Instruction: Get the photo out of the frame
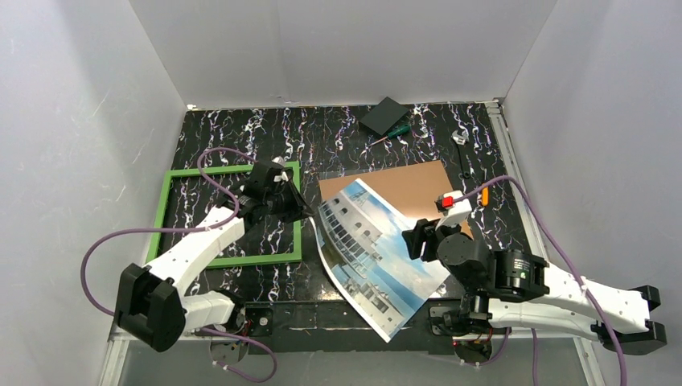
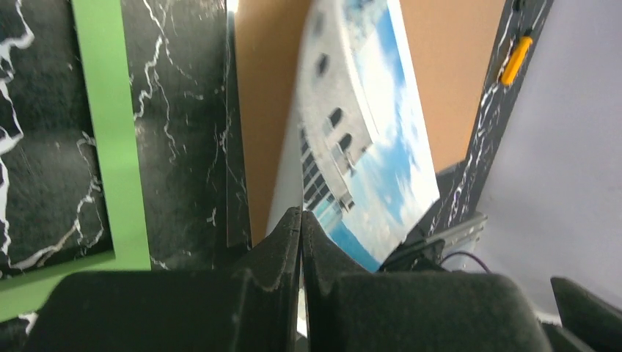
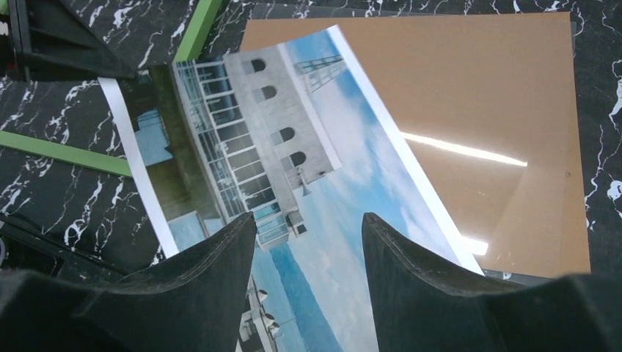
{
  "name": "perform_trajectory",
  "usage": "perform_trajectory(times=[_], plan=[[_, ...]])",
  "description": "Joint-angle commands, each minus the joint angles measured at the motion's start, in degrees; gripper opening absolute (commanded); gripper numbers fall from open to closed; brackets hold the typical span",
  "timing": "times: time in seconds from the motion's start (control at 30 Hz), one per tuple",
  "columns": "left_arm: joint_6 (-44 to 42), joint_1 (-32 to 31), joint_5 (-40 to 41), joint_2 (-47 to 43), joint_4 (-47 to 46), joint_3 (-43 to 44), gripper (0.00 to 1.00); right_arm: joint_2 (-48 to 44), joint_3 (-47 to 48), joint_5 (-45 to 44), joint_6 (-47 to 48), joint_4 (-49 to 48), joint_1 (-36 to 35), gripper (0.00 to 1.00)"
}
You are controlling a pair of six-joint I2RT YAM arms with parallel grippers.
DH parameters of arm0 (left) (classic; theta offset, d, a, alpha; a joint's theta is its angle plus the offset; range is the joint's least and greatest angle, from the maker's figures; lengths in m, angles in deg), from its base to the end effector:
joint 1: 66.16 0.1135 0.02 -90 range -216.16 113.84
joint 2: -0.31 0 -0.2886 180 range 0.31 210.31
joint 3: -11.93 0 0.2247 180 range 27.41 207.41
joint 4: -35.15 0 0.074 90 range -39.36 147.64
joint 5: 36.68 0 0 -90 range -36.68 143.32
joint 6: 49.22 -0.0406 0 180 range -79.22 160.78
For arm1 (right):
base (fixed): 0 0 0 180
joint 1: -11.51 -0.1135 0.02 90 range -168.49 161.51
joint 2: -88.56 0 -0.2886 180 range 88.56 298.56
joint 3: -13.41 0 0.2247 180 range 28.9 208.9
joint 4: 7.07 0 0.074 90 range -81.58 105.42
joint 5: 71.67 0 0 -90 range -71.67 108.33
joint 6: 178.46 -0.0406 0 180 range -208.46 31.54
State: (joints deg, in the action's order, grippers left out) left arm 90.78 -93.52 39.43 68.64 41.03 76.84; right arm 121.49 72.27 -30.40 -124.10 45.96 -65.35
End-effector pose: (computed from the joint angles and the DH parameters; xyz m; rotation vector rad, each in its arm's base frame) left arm 0.2172 -0.1234 0.3500 -0.1778 1.8771 -1.1741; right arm 0.0455 0.0608 0.3227 -0.1701 1.8957 0.4713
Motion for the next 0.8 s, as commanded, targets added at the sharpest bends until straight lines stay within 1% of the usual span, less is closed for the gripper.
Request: perform_trajectory(times=[0.0,0.1,0.2,0.27,0.33,0.37,0.4,0.6,0.67,0.77], plan=[[0.2,0.0,5.4,1.7,-3.8,1.5,0.0,2.0,1.4,-1.5,-2.8,0.6,0.2,0.64],[-0.9,-0.2,8.6,2.4,-2.4,2.8,0.0,4.3,1.2,-0.7,-4.4,0.7,0.5,0.68],[-3.0,-0.2,14.7,1.8,1.8,4.7,0.0,8.9,1.3,3.6,-4.5,0.4,2.6,0.73],[-3.4,-0.2,18.7,2.5,8.3,8.0,0.0,12.6,1.4,9.8,-2.7,-1.3,5.8,0.75],[-2.9,-0.2,19.1,4.0,15.2,12.0,0.0,17.9,2.3,17.8,0.7,-4.0,8.9,0.74],[-2.0,-0.3,18.4,4.6,17.9,13.0,0.0,21.4,4.2,19.3,2.2,-4.0,9.1,0.74],[-0.6,-0.3,18.0,5.0,19.6,13.7,0.0,25.1,6.5,20.8,3.6,-3.6,8.5,0.73],[5.8,-0.3,17.0,5.4,27.5,16.6,0.0,48.9,22.9,18.6,9.5,-3.8,-2.0,0.75],[7.0,-0.3,17.8,5.0,29.2,17.2,0.0,54.5,26.6,16.9,11.3,-4.7,-5.1,0.75],[7.1,-0.3,18.3,4.9,30.8,18.1,0.0,60.4,30.5,15.8,13.3,-5.2,-7.5,0.75]])
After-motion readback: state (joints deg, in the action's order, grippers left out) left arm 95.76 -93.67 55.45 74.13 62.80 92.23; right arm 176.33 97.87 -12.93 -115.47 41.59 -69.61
